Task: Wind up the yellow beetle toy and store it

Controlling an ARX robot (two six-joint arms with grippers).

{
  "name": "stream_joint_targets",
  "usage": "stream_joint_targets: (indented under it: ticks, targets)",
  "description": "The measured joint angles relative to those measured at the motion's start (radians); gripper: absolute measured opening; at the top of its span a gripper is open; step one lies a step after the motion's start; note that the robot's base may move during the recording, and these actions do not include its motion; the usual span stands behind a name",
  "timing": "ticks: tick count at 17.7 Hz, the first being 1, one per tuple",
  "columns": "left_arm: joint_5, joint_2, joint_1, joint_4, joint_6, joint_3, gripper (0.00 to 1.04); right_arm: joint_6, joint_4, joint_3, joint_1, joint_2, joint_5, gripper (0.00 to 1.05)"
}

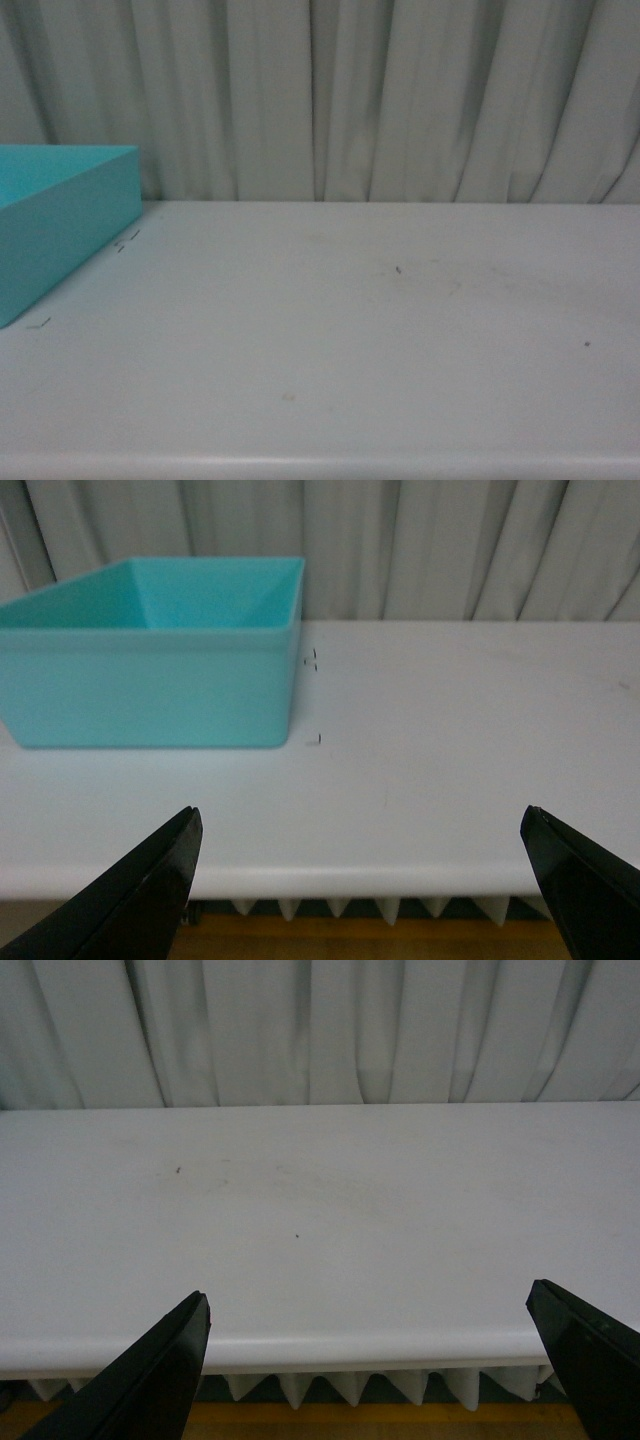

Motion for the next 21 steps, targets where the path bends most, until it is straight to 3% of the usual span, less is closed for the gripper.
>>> stream_joint_targets:
  ticks: [21]
  targets:
    - [0.0,0.0,0.0,-0.003,-0.002,0.0,0.98,0.003,-0.002,0.0,0.0,0.0,0.001,0.98]
